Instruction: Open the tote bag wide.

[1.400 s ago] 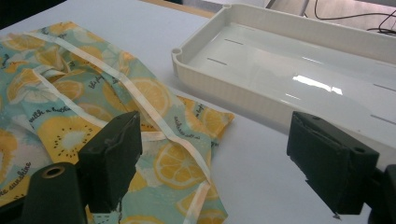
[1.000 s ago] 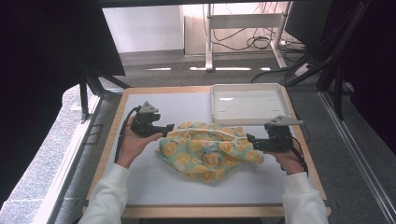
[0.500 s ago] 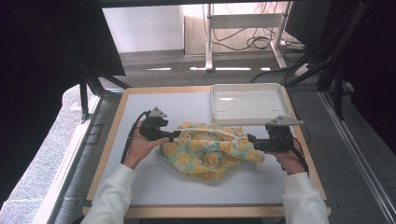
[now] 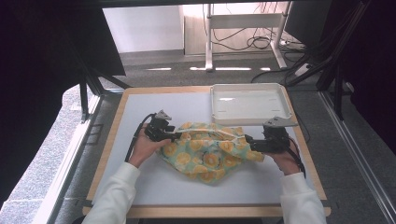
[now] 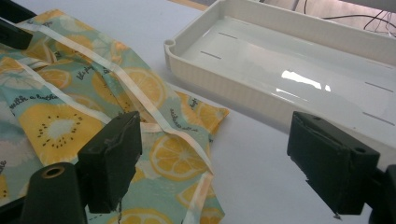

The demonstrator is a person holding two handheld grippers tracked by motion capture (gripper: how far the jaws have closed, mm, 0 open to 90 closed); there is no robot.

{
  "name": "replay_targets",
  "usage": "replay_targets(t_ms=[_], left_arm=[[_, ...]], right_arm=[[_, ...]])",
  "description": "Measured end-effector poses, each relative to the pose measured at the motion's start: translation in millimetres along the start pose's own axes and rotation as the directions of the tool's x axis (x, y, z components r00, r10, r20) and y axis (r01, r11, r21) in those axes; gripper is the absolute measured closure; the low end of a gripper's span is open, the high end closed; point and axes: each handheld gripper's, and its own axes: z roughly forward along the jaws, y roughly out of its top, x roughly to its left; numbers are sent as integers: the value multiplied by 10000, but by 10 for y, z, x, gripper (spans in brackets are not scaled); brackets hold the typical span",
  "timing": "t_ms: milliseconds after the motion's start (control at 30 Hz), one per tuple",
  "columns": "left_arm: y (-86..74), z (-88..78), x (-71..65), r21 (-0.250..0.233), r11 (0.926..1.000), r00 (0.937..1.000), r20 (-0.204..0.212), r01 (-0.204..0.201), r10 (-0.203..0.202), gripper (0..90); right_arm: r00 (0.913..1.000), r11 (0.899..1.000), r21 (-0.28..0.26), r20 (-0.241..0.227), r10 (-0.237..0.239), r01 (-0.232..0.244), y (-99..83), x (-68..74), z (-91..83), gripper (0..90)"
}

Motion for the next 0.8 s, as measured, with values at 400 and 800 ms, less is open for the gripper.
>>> replay_targets(t_ms=[400, 800], left_arm=[[29, -116, -83, -396, 9991, 9983, 563, -155, 177, 849], [33, -242, -74, -796, 9968, 9928, 1199, 16, 80, 888]], right_arm=[[9998, 9998, 149, 180, 118, -121, -18, -39, 0, 180], [9997, 9993, 337, 200, 149, -155, -25, -47, 20, 182]])
